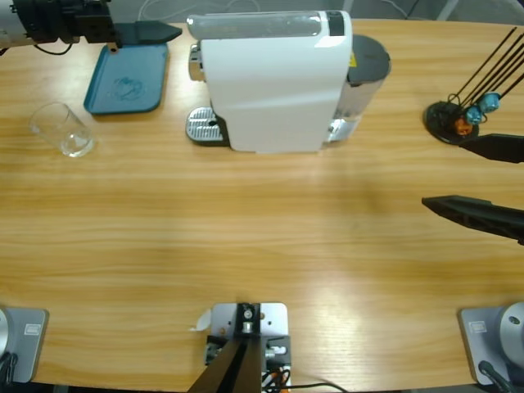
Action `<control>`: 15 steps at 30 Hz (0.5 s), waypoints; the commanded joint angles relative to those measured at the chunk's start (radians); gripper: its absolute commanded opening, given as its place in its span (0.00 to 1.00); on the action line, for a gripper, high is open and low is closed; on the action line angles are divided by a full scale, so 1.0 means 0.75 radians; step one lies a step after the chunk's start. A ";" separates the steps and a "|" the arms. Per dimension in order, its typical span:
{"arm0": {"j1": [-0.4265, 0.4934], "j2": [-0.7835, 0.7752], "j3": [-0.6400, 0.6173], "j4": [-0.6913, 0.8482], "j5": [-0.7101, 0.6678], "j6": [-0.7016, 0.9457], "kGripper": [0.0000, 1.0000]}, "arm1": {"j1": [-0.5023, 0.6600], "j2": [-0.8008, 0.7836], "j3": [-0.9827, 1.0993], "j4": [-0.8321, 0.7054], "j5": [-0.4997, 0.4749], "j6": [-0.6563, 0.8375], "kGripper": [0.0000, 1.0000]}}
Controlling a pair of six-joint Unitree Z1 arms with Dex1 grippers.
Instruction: Pour coffee
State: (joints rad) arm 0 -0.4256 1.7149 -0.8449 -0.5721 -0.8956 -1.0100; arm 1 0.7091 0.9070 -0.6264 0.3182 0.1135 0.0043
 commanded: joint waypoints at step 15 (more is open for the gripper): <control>-0.009 0.157 -0.060 -0.090 -0.041 -0.022 0.23 | 0.012 0.016 0.052 -0.013 -0.025 -0.010 0.93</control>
State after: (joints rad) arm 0 -0.4264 1.7720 -0.8858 -0.5977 -0.9094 -1.0171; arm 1 0.7091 0.9070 -0.6262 0.3167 0.1135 0.0042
